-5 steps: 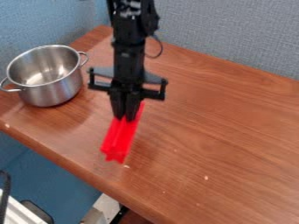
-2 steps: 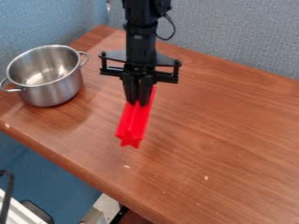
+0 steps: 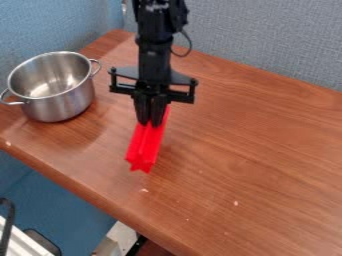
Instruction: Put the red object in the metal pot
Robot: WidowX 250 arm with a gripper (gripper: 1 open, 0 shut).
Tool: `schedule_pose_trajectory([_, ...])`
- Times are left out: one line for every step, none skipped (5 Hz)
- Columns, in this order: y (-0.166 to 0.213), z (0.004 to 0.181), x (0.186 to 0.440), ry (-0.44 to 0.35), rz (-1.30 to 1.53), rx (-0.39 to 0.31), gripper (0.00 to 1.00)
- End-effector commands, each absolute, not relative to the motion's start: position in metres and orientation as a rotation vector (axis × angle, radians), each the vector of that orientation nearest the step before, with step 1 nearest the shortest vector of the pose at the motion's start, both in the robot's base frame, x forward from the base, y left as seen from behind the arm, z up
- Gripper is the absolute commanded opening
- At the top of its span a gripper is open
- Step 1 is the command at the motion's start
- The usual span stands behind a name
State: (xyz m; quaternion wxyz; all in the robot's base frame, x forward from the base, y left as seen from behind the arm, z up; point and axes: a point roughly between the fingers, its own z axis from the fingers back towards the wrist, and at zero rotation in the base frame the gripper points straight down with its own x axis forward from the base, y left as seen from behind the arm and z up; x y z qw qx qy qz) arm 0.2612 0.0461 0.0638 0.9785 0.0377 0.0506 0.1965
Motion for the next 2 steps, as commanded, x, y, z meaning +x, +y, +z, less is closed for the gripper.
schedule_pose_trajectory([0.0522,0.0661,0.2697,0.077,0.384,0.086,0.00])
schedule_pose_trajectory([0.0482,0.0689,0.2716,0.082,0.337,0.069,0.00])
